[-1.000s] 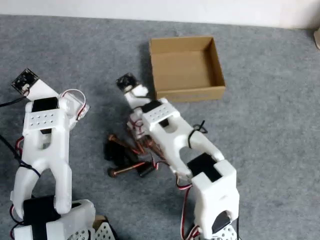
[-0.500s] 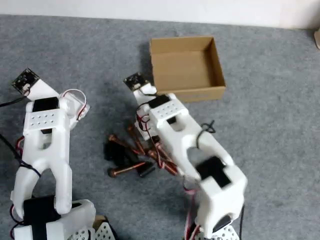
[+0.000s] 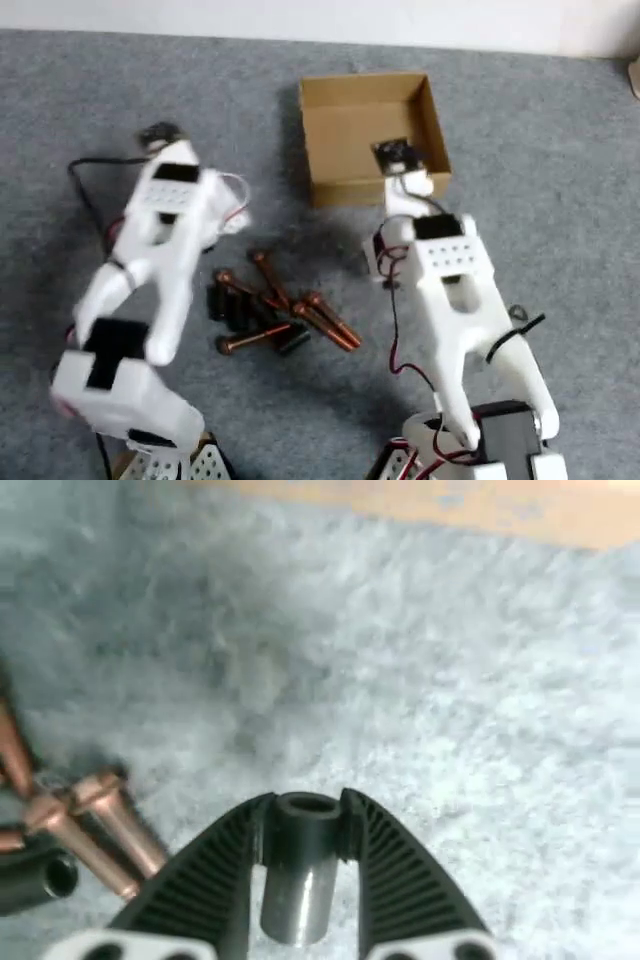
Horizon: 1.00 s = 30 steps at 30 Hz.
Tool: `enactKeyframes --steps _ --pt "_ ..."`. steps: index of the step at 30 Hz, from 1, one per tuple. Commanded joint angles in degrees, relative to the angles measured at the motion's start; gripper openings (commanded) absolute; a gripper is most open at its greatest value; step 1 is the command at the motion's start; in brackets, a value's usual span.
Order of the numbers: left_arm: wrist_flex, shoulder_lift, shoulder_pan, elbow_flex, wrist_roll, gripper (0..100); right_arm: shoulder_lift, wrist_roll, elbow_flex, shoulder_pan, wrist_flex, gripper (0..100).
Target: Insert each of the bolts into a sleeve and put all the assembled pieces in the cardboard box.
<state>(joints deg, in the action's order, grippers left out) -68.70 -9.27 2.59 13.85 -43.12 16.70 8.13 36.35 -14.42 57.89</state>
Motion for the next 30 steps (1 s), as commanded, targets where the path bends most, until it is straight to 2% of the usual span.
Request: enactKeyframes --steps 1,6,9,14,18,30 --pt "-9.5 -5.6 5.9 -8.7 0.4 23 3.1 0.1 4.4 0.8 -6.4 0.5" --pt "-20.8 -12.4 9.2 -16.8 0.4 23 3.1 0.1 5.8 0.8 -9.8 0.5" --pt "-22.9 -14.1 10.0 -19.3 0.4 23 3.1 1.7 5.8 0.8 -10.2 0.5" --pt "-16.1 -19.4 9.5 -19.4 0.3 23 3.1 2.4 5.8 0.8 -10.2 0.5" --pt "-10.1 -25.3 8.9 -20.0 -3.7 23 3.1 2.4 5.8 0.7 -10.3 0.5" --pt "-9.1 -26.4 9.4 -22.0 -3.8 24 3.1 2.4 5.9 0.7 -10.3 0.5"
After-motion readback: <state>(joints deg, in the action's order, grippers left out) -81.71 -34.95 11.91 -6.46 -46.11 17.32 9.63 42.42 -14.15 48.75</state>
